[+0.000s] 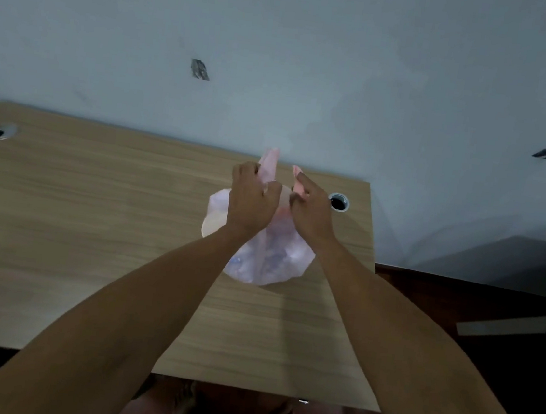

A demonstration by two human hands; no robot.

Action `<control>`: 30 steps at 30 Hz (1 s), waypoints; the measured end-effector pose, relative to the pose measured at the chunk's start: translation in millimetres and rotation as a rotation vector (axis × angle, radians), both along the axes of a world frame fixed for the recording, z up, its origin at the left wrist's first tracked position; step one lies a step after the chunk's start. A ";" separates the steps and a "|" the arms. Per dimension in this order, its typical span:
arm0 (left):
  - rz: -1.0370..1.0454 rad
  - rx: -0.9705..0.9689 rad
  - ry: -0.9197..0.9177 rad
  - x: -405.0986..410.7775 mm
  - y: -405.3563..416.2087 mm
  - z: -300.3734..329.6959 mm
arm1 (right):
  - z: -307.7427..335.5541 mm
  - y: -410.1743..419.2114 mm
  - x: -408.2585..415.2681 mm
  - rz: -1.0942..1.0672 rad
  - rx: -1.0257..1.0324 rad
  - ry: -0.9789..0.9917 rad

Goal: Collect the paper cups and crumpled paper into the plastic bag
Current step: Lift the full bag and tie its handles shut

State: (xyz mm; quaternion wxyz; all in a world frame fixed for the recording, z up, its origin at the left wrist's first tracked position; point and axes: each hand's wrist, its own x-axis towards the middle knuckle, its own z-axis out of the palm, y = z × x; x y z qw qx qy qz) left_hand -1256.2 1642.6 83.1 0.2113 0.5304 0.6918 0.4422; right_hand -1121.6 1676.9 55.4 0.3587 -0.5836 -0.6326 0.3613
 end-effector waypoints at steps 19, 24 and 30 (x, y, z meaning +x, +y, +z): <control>-0.080 -0.149 -0.864 17.2 2.8 40.8 | 64.9 3.0 12.4 0.003 -0.348 0.468; -0.080 -0.232 -0.930 14.5 -2.3 40.9 | 60.8 3.2 8.1 -0.075 -0.474 0.611; -0.160 -0.288 -0.903 7.5 -10.7 45.0 | 48.3 -0.7 9.9 -0.095 -0.409 0.575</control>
